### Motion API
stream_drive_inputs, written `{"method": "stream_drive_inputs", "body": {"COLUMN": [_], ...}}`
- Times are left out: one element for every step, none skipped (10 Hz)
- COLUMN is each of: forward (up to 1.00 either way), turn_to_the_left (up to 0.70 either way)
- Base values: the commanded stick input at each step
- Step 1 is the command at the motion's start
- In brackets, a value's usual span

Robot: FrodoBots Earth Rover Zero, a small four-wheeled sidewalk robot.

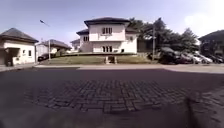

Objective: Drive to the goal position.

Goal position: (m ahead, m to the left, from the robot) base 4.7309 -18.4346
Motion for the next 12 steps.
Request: {"method": "stream_drive_inputs", "body": {"forward": [0.70, 0.70, 0.70, 0.70, 0.70, 0.70, 0.70, 0.70, 0.70, 0.70, 0.70, 0.70], "turn_to_the_left": [-0.27, -0.35, -0.35, -0.35, -0.35, -0.35, -0.35, -0.35, -0.35, -0.35, -0.35, -0.35]}}
